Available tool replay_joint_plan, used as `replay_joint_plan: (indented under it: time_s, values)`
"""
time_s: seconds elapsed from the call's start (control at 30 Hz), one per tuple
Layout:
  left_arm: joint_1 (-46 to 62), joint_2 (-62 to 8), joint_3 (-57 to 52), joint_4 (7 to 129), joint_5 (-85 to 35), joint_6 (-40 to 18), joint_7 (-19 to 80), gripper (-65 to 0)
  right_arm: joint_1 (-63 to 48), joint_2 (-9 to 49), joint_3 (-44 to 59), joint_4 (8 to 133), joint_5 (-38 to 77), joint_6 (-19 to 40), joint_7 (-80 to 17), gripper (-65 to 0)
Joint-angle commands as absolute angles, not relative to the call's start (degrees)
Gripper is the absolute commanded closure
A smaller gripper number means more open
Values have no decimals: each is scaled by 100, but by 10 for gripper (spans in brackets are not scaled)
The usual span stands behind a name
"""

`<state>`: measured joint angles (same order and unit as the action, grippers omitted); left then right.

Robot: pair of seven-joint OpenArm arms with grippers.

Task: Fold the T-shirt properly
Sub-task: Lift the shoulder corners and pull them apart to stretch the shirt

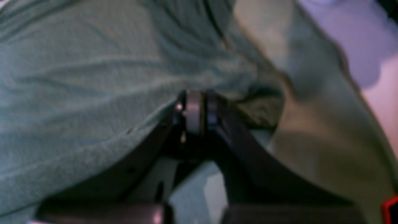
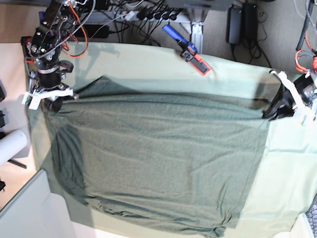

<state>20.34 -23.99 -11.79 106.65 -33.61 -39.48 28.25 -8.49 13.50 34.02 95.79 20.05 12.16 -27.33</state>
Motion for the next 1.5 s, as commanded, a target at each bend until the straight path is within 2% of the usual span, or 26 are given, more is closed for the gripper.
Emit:
replay_joint_plan:
  time_s: [0.0,0.27,0.6,0.67,0.73,0.8,0.83,0.87,0.9,1.1,1.47]
  values:
    - [1885,-2491,-1184,10645,-3371,-4000,2657,0,-720,1441,3444,9679,1955,1199,-2593,0]
    - [856,-2493,-751,9196,-3041,-4000,2377,0,-154,1439,3441,9065,1776,1203,-2469,0]
    - [10,-2475,-440,8147,-2886,-4000,2324,0,515,1439,3441,7924,1673,1437,-2379,0]
    - [-5,-2477,-427,8003,-2832,-4000,2102,-78,539,1439,3437,7824,1730,1437,-2377,0]
    - [8,-2477,-427,7924,-2814,-4000,2036,-205,534,1437,3437,7778,1861,1437,-2379,-5]
    - [23,-2480,-427,7891,-2829,-4000,2093,-326,534,1422,3437,7765,1933,1439,-2379,-223]
    - [32,-2482,-429,7891,-2853,-4000,2185,-357,534,1422,3437,7767,1992,1439,-2379,-317]
    - [32,-2482,-429,7891,-2947,-4000,2311,-363,534,1426,3437,7767,2058,1437,-2379,-385]
    - [32,-2499,-429,7891,-3103,-4000,2477,-362,534,1426,3437,7767,2091,1437,-2381,-420]
    - [137,-2672,-436,7968,-3957,-4000,3601,-363,495,1426,3439,7778,2104,1437,-2456,-424]
    - [1341,-2842,-1251,8860,-4427,-4000,3645,-363,486,1428,3616,7828,2104,1439,-2856,-424]
